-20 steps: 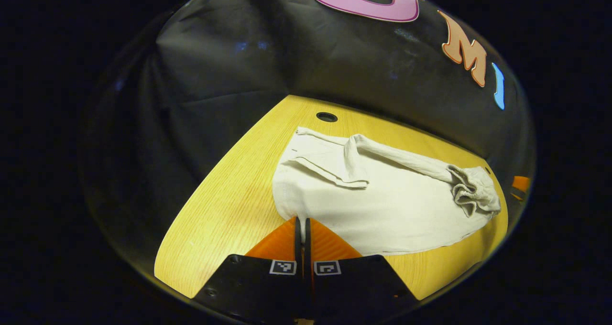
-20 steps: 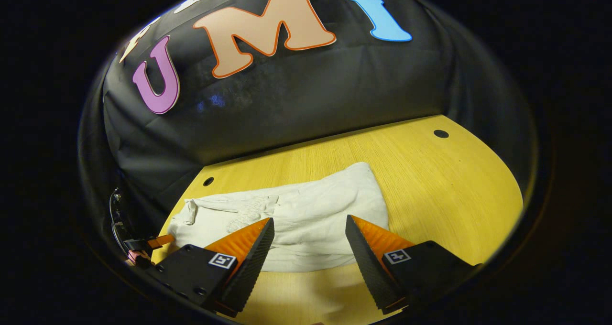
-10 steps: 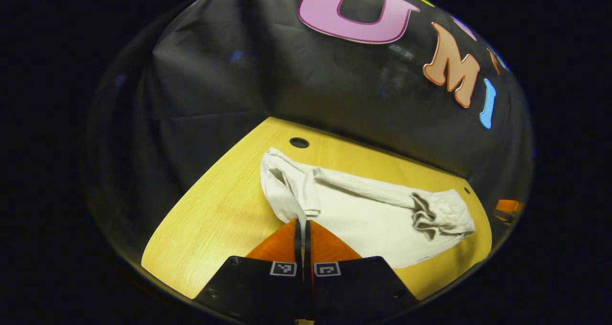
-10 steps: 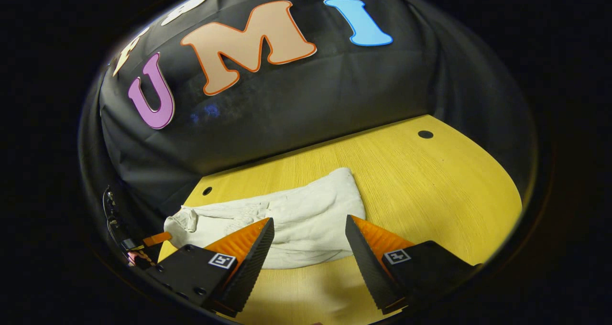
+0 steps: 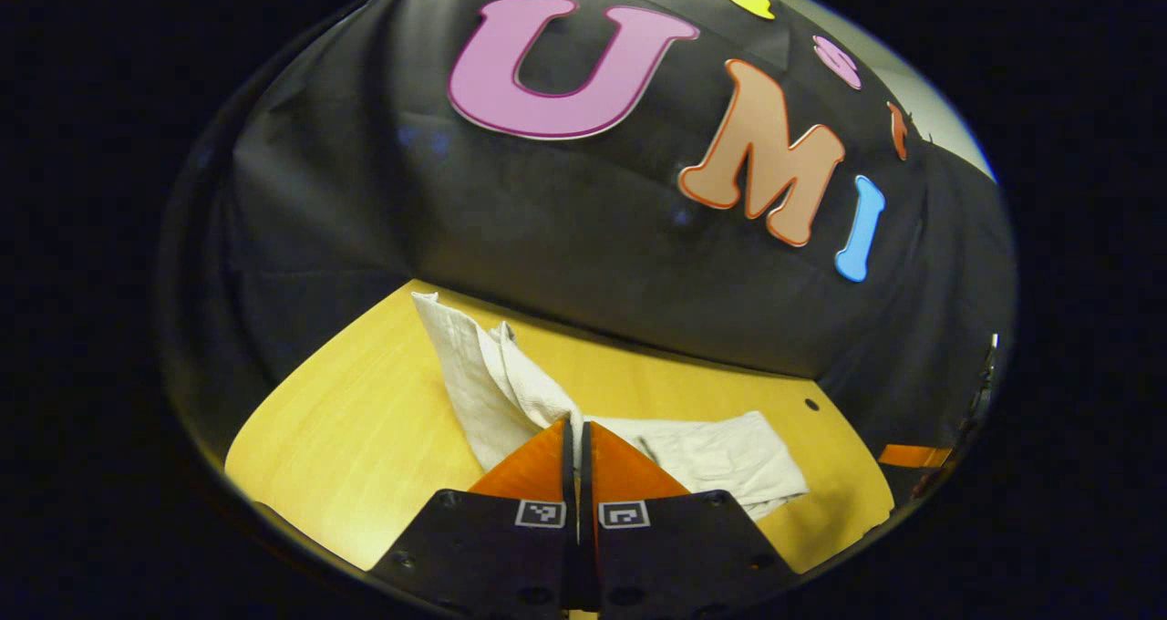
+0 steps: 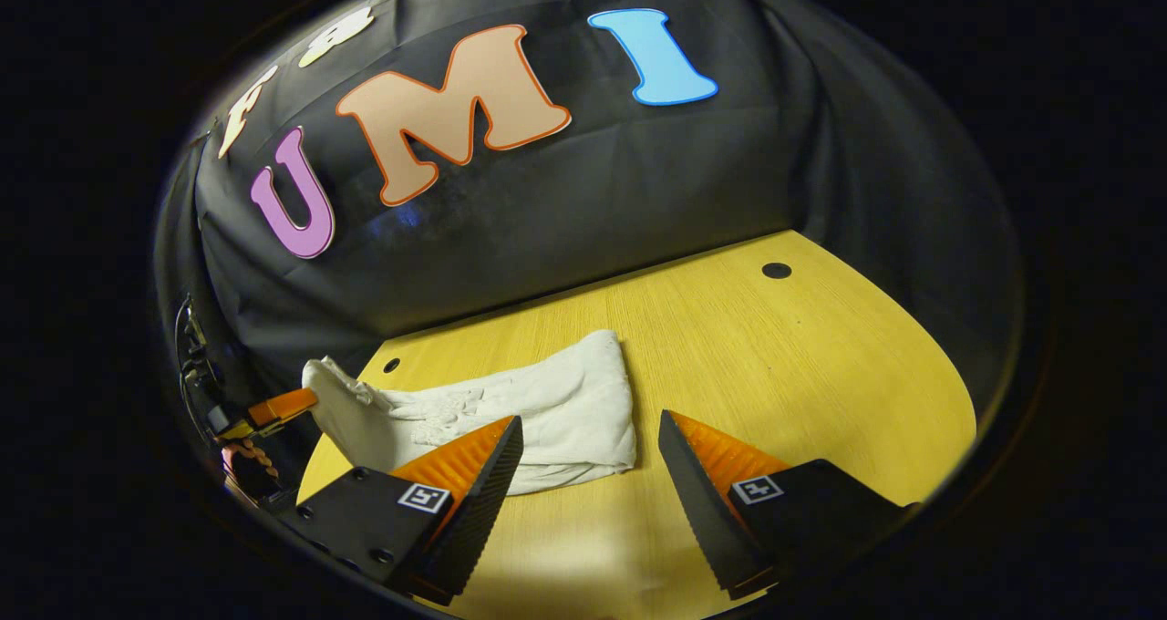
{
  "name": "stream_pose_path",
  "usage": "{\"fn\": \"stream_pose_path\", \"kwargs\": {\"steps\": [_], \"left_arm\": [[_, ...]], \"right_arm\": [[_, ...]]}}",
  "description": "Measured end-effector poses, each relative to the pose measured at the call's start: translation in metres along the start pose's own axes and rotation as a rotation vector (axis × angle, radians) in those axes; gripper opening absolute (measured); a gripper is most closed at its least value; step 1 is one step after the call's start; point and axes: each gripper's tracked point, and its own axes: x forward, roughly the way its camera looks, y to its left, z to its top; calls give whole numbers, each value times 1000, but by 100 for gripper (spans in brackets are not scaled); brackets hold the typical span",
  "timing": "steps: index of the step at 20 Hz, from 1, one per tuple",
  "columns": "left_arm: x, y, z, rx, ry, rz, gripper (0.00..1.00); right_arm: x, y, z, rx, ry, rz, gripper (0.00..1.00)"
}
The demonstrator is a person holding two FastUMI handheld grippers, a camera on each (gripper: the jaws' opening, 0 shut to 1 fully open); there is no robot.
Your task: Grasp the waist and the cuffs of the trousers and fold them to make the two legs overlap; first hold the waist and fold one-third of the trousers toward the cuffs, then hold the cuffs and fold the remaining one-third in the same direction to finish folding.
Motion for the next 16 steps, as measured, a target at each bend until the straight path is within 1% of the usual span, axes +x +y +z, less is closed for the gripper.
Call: {"fn": "stream_pose_path", "kwargs": {"steps": [2, 3, 6, 7, 10, 13, 16], "left_arm": [[3, -34, 8, 14, -23, -43, 0], [6, -51, 11, 24, -32, -61, 0], [15, -104, 26, 32, -61, -129, 0], [18, -121, 28, 34, -73, -152, 0], [26, -176, 28, 41, -84, -220, 0], [36, -218, 8, 40, -57, -273, 0], [47, -238, -27, 40, -9, -272, 0]], "right_arm": [[-5, -19, 5, -5, -4, -7, 96], [-9, -28, 8, -8, -6, -9, 90], [-15, -52, 15, -6, -11, -14, 90], [-16, -59, 17, -6, -12, -15, 96], [-23, -79, 20, -14, -13, -13, 96], [-30, -92, 21, -12, -18, -8, 96], [-39, -101, 18, -13, -21, -1, 96]]}}
